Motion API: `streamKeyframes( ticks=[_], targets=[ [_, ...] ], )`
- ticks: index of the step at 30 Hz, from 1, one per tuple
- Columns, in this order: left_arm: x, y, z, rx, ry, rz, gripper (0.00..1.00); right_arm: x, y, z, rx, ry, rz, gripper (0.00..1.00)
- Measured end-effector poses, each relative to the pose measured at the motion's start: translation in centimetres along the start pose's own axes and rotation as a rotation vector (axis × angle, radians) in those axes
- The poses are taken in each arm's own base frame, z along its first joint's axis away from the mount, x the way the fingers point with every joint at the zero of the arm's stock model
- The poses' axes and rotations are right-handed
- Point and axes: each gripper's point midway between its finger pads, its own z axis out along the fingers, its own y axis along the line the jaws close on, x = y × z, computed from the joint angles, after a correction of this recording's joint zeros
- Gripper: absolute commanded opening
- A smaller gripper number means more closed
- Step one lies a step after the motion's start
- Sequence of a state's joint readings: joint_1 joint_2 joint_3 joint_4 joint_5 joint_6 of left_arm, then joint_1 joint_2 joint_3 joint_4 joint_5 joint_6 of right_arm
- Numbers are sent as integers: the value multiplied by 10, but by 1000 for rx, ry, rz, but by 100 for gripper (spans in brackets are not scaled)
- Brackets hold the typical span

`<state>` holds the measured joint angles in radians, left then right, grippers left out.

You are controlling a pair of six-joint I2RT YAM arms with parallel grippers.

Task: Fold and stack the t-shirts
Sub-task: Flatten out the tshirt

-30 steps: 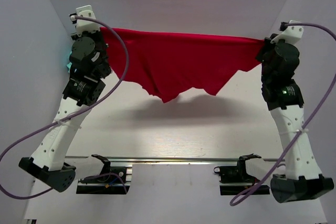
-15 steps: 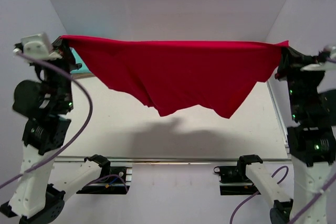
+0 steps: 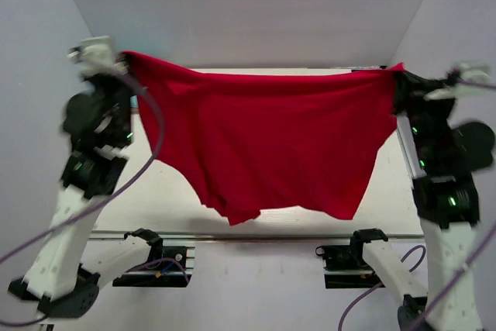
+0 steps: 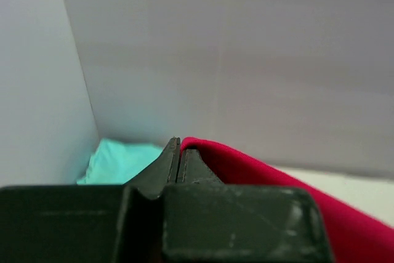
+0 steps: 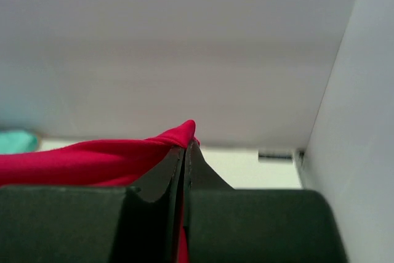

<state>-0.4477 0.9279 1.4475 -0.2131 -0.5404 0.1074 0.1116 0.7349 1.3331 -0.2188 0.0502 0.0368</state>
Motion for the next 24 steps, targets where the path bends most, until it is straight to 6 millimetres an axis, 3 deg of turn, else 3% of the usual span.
streamKeyframes(
  ticks=[4, 6, 7, 10, 12, 15, 17, 19, 24],
  targets=[
    [109, -34, 56, -29, 219, 125, 0, 100, -6, 59, 29, 235, 36, 0],
    [175, -47, 76, -35, 343, 195, 0, 169, -11, 84, 51, 393, 48, 0],
    [216, -53, 85, -39, 418, 232, 0, 200, -12, 92, 58, 461, 56, 0],
    [307, -57, 102, -61, 574, 299, 0, 302, -17, 106, 84, 688, 72, 0],
    [363, -54, 111, -80, 666, 332, 0, 365, -19, 108, 96, 830, 82, 0],
    [434, -51, 127, -96, 765, 358, 0, 442, -21, 119, 102, 983, 89, 0],
    [472, -53, 136, -92, 809, 360, 0, 479, -23, 130, 105, 1051, 91, 0],
    [497, -54, 146, -90, 829, 351, 0, 504, -24, 147, 107, 1073, 90, 0],
    [522, -69, 182, -78, 806, 303, 0, 525, -27, 189, 107, 1036, 89, 8]
  ],
)
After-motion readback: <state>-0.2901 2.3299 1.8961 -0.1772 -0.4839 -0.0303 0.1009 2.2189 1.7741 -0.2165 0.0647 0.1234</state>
